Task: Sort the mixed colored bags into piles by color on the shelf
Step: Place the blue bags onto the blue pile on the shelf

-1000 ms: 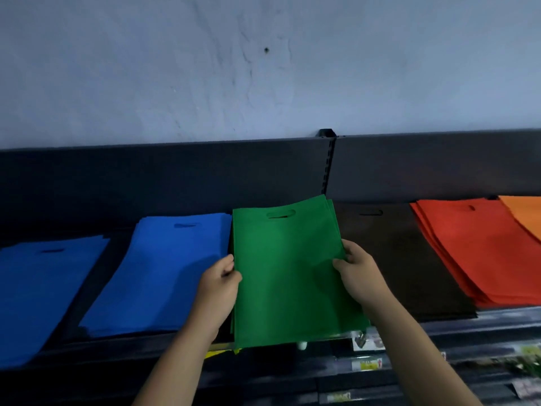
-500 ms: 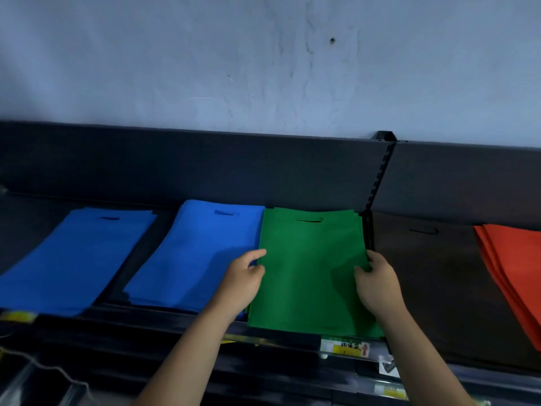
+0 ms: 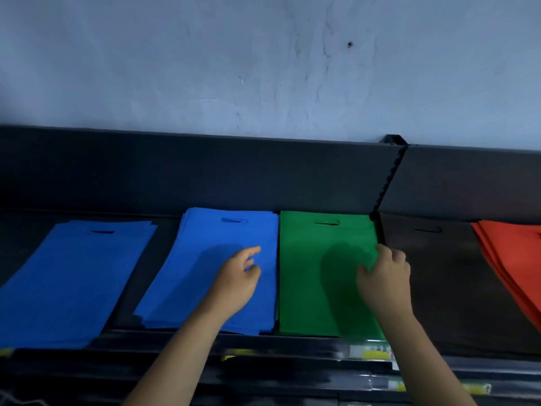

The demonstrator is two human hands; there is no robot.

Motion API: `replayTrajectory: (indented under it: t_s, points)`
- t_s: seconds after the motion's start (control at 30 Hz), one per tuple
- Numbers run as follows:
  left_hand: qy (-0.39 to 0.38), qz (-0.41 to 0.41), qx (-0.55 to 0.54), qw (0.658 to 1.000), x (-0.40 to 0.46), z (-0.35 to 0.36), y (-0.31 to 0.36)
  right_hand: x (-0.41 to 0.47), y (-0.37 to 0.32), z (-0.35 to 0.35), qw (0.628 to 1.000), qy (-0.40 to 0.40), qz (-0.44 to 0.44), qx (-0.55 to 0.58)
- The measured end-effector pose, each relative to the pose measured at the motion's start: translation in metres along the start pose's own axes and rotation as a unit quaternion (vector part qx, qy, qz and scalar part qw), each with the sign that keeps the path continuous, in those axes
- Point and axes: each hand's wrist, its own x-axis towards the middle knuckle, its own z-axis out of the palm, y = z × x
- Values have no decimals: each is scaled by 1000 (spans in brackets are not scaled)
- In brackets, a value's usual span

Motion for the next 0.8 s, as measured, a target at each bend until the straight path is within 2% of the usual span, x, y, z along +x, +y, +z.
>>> replayTrajectory:
  t_s: [0.07,0.17,0.27,0.4,0.5,0.67,0.73,0.8]
  points:
    - [35,-13,-10,999,-2,-36,-21,-13,-31,15,998,-9,-22,58]
    - [122,-26,-29,992,-6,-100,-53,-42,-92,45,986,-72,-60,135]
    - [214,-42,-6,976,-20,-173,-90,-80,-165,84,956,-176,-71,224]
    - [267,-82,40,959,-35,-254,-142,-125,-250,133,902,-303,-52,302]
    - [264,-109,136,949,-41,-295,-174,-145,-296,162,874,-355,-22,330]
    - [200,-118,250,940,-47,-318,-195,-158,-341,207,866,-365,54,337]
    - [152,-100,258,949,-50,-313,-193,-159,-348,217,863,-364,72,341]
    - [135,-87,223,962,-52,-314,-189,-156,-353,223,878,-348,70,322]
